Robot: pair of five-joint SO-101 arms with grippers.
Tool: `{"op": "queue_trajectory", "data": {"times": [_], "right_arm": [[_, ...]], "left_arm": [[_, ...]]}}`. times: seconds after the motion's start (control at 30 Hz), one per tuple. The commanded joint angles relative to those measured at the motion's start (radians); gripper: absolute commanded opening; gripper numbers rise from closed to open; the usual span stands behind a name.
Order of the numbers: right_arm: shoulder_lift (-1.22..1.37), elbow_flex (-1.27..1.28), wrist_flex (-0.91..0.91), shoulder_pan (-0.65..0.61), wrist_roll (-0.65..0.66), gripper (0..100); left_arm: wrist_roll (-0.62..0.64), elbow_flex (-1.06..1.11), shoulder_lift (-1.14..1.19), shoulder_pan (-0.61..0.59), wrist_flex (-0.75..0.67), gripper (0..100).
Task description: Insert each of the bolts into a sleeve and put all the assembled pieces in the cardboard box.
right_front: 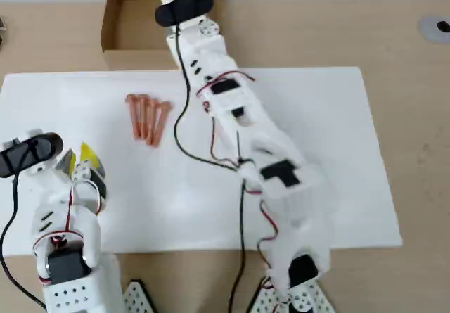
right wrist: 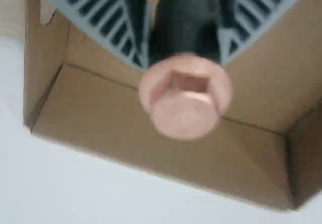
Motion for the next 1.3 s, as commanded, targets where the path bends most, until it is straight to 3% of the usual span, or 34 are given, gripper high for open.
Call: {"op": "queue_trajectory", "data": {"times": [0.0, 0.4, 0.63, 1.07, 1.17, 1.27], "right_arm": [[0.077, -0.225, 0.021, 0.047, 0.003, 1.0], [0.420, -0.751, 0.282, 0.062, 0.011, 1.4], [0.539, -0.975, 0.463, 0.058, 0.051, 15.4], [0.602, -1.179, 0.611, 0.054, 0.046, 16.6], [0.599, -1.283, 0.723, 0.054, 0.044, 16.4], [0.585, -1.484, 0.973, 0.051, 0.035, 16.4]], "left_arm": [[0.002, -0.005, -0.008, 0.009, -0.012, 10], [0.003, 0.028, -0.008, 0.011, -0.012, 9], [0.002, 0.025, -0.008, 0.011, -0.014, 6], [0.006, 0.028, -0.008, 0.006, -0.012, 11], [0.008, 0.026, -0.008, 0.009, -0.012, 11], [0.008, 0.023, -0.008, 0.011, -0.008, 11]]}}
